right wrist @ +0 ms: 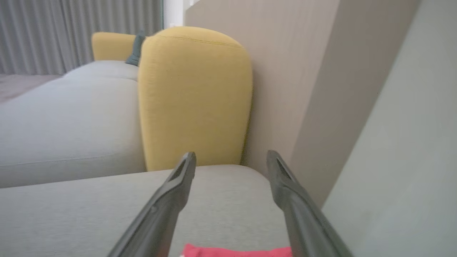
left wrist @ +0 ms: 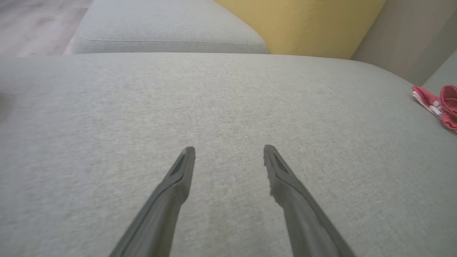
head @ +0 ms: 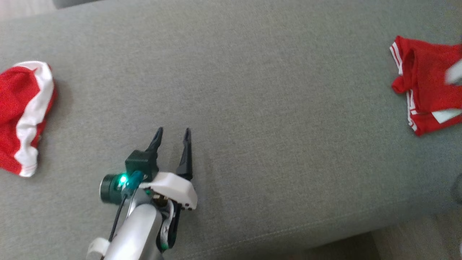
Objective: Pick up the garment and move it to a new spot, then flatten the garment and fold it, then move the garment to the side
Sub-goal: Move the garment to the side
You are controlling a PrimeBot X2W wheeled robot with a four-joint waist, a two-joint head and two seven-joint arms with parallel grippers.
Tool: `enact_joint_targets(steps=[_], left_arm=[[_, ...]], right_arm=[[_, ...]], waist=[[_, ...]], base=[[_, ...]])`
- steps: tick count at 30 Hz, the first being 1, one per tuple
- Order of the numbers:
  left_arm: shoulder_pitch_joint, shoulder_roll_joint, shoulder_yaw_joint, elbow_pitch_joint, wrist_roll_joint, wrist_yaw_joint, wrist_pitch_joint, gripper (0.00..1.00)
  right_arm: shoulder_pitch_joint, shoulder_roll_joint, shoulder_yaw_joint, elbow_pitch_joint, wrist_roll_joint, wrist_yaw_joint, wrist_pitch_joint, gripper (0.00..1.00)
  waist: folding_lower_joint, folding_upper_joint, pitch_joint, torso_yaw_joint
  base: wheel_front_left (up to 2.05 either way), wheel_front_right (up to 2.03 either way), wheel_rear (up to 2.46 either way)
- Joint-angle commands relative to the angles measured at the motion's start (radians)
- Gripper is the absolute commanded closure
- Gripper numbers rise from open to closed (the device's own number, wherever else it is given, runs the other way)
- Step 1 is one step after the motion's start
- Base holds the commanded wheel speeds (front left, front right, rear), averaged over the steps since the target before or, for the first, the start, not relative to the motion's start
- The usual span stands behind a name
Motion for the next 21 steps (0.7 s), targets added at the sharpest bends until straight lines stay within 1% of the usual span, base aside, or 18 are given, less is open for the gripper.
enact_joint_targets(steps=[1, 5, 7, 10, 11, 13, 15, 21], left_arm=[[0.008, 0.004, 0.043, -0.037, 0.008, 0.011, -0.012, 0.00], [0.036, 0.004, 0.073, -0.047, 0.008, 0.021, -0.012, 0.00], [0.049, 0.004, 0.084, -0.051, 0.010, 0.025, -0.012, 0.00], [0.067, 0.004, 0.098, -0.058, 0.008, 0.031, -0.012, 0.00], [0.067, 0.004, 0.098, -0.058, 0.008, 0.031, -0.012, 0.00], [0.078, 0.004, 0.109, -0.064, 0.007, 0.035, -0.012, 0.00], [0.096, 0.004, 0.126, -0.070, 0.013, 0.039, -0.012, 0.00], [0.140, 0.004, 0.171, -0.085, 0.029, 0.039, -0.012, 0.00]], right_arm=[[0.033, 0.037, 0.030, -0.074, 0.008, 0.007, -0.014, 0.00], [0.127, 0.123, 0.090, -0.180, 0.059, 0.007, -0.014, 0.00], [0.181, 0.157, 0.123, -0.210, 0.094, 0.007, -0.014, 0.00], [0.259, 0.192, 0.157, -0.243, 0.128, 0.007, -0.014, 0.00], [0.259, 0.192, 0.157, -0.243, 0.128, 0.007, -0.014, 0.00], [0.308, 0.219, 0.164, -0.256, 0.147, 0.007, -0.014, 0.00], [0.377, 0.254, 0.172, -0.282, 0.148, 0.007, -0.014, 0.00], [0.482, 0.301, 0.183, -0.321, 0.138, 0.007, -0.014, 0.00]], waist=[[0.0000, 0.0000, -0.026, 0.018], [0.0000, 0.0000, -0.063, 0.053], [0.0000, 0.0000, -0.080, 0.074], [0.0000, 0.0000, -0.105, 0.109], [0.0000, 0.0000, -0.105, 0.109], [0.0000, 0.0000, -0.122, 0.130], [0.0000, 0.0000, -0.148, 0.159], [0.0000, 0.0000, -0.201, 0.190]], base=[[0.00, 0.00, 0.00], [0.00, 0.00, 0.00], [0.00, 0.00, 0.00], [0.00, 0.00, 0.00], [0.00, 0.00, 0.00], [0.00, 0.00, 0.00], [0.00, 0.00, 0.00], [0.00, 0.00, 0.00]])
